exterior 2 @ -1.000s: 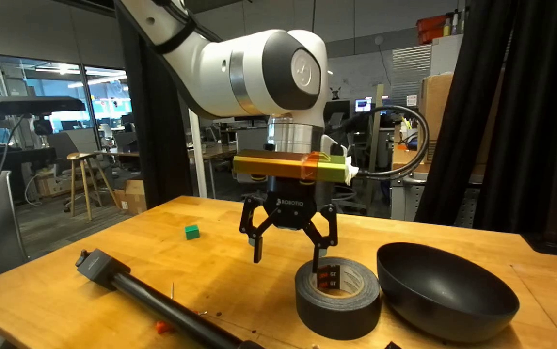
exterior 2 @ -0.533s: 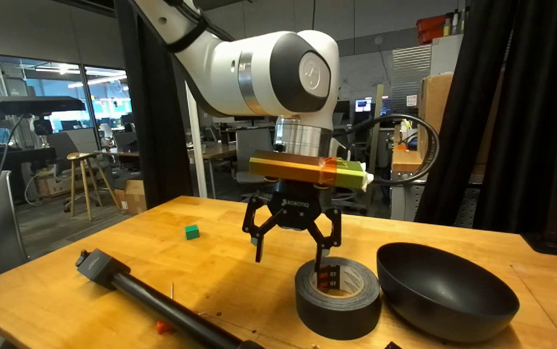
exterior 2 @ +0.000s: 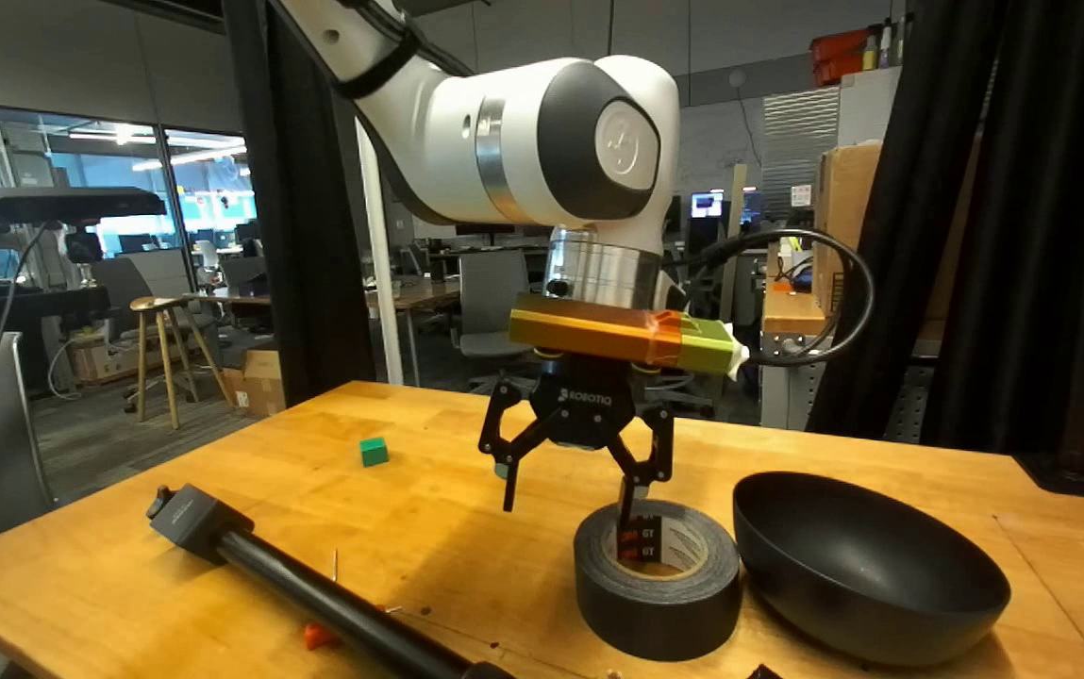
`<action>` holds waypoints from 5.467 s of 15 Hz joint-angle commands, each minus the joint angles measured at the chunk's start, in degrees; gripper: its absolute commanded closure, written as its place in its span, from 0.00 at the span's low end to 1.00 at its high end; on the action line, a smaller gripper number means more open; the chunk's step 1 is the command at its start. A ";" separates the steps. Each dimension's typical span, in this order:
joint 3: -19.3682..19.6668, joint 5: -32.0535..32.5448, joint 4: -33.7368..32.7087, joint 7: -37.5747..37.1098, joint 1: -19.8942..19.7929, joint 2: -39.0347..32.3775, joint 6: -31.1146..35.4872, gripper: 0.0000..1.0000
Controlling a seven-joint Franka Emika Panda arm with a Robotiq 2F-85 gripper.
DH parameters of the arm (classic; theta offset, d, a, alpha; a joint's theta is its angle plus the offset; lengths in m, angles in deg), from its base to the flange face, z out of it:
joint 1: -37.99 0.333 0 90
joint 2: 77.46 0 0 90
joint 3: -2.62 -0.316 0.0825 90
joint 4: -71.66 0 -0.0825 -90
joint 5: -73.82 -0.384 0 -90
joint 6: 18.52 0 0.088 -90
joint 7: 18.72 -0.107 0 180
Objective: Move the tape to the left
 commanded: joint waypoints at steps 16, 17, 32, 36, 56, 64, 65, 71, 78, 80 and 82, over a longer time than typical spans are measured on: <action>-1.02 0.16 -1.99 0.12 -0.77 -5.42 -0.71 0.26; -1.03 0.28 -2.13 0.03 -0.81 -5.46 -0.61 0.34; -6.54 5.48 -2.66 -10.27 2.97 -3.86 -1.46 0.92; -10.29 8.33 -2.92 -15.01 6.25 -4.04 -2.43 0.92; -22.24 6.21 -4.70 -14.40 17.85 -5.57 -5.41 0.68; -22.15 6.21 -4.71 -13.97 17.78 -5.57 -5.48 0.68; -22.15 6.21 -4.71 -13.96 17.78 -5.57 -5.48 0.68; -22.15 6.21 -4.71 -13.91 17.78 -5.57 -5.50 0.68; -21.09 5.81 -3.37 -13.77 16.81 -4.22 -5.08 0.29; -21.30 6.22 -4.03 -13.92 17.13 -5.56 -5.47 0.38; -21.08 6.22 -4.01 -13.92 16.92 -5.56 -5.47 0.29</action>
